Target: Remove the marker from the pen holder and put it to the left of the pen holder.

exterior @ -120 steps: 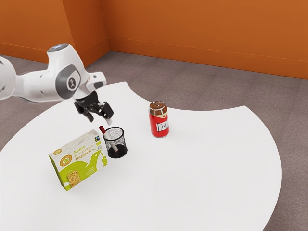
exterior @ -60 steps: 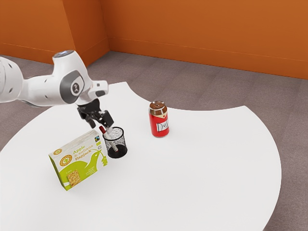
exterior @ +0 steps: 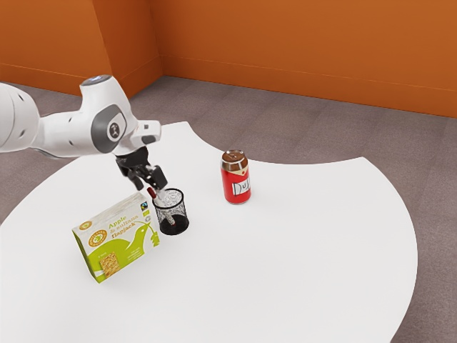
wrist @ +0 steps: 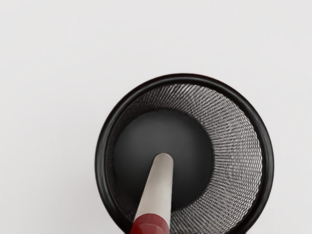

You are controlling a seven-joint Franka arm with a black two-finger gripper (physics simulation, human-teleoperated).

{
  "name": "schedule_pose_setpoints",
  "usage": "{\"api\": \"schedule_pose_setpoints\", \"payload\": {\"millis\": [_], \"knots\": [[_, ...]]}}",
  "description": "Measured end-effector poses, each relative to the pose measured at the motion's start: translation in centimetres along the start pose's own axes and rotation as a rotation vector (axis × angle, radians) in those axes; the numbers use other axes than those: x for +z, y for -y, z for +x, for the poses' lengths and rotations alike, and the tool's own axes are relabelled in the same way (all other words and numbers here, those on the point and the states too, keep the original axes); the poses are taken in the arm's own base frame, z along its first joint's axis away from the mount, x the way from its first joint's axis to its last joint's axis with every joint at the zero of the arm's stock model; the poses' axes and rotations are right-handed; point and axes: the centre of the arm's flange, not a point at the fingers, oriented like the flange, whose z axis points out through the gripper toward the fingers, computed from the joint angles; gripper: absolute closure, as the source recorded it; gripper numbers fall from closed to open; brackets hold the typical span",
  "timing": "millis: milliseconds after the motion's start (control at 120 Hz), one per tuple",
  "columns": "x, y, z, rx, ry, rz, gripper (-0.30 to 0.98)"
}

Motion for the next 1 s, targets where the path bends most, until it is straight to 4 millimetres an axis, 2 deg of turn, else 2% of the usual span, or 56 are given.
{"api": "schedule_pose_setpoints", "payload": {"millis": [525,767,1000], "knots": [[-0.2,0.0,0.0,0.022,-0.007,-0.003,0.66],[-0.3,-0.3,0.2,0.019,-0.014,-0.002,0.75],[-4.4,-1.0,1.7,0.031,-0.04,-0.003,0.78]]}}
